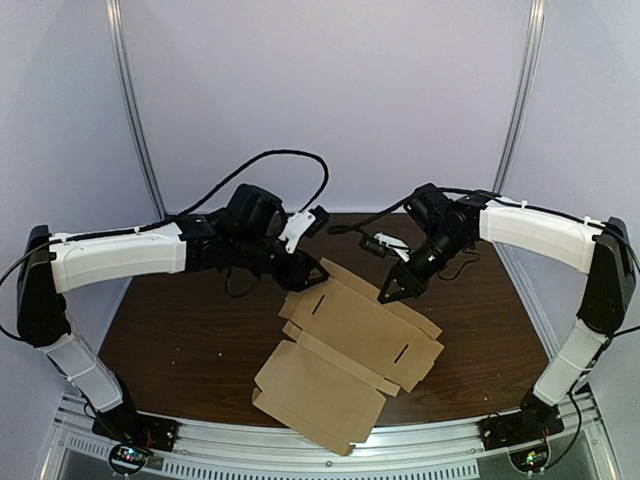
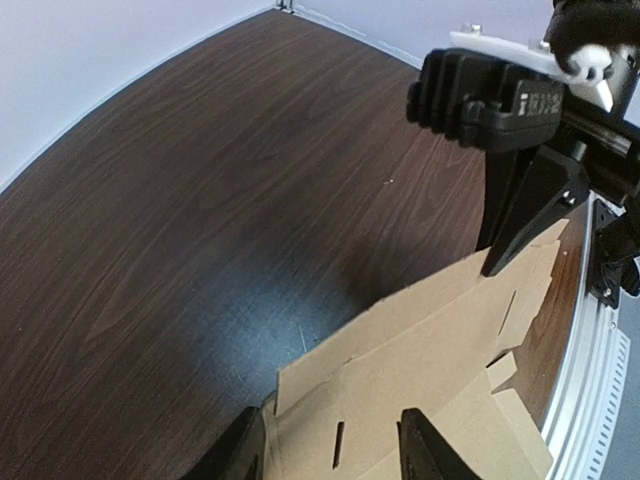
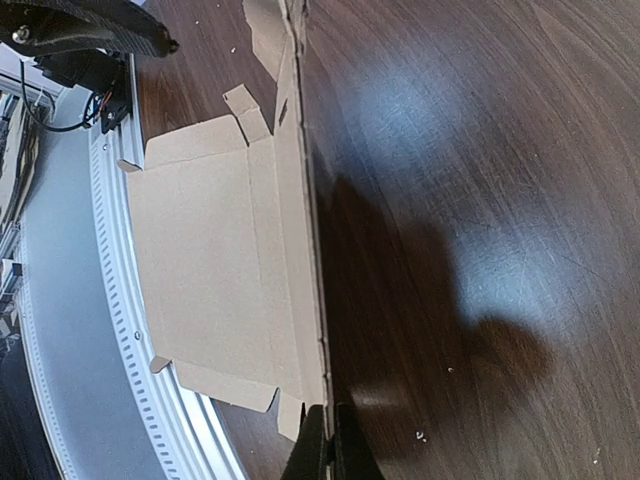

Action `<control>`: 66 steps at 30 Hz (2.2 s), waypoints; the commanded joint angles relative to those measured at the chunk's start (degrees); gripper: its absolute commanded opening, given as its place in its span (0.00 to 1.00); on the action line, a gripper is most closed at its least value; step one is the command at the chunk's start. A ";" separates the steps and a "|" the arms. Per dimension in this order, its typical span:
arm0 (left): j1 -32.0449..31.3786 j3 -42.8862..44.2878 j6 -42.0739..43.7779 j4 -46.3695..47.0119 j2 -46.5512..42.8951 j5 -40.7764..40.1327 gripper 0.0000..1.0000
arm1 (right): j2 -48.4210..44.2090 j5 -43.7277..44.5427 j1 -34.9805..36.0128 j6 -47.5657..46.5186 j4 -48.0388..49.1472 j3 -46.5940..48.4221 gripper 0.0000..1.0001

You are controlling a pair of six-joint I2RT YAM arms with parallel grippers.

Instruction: Fold the paper box

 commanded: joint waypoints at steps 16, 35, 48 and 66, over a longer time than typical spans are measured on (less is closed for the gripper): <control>-1.47 10.31 4.35 0.82 2.63 -0.94 0.39 | -4.64 -2.25 -1.44 1.80 -3.52 3.86 0.00; -4.25 15.58 7.47 -1.98 -0.36 -12.39 0.52 | -7.66 -1.22 -3.12 1.70 -4.54 9.25 0.00; -4.28 21.31 10.11 -5.73 2.84 -5.71 0.54 | -9.54 -2.42 -3.12 2.26 -3.57 9.39 0.00; -5.92 21.73 9.42 -7.94 3.57 2.57 0.48 | -9.68 -3.79 -3.12 4.06 -2.38 9.92 0.00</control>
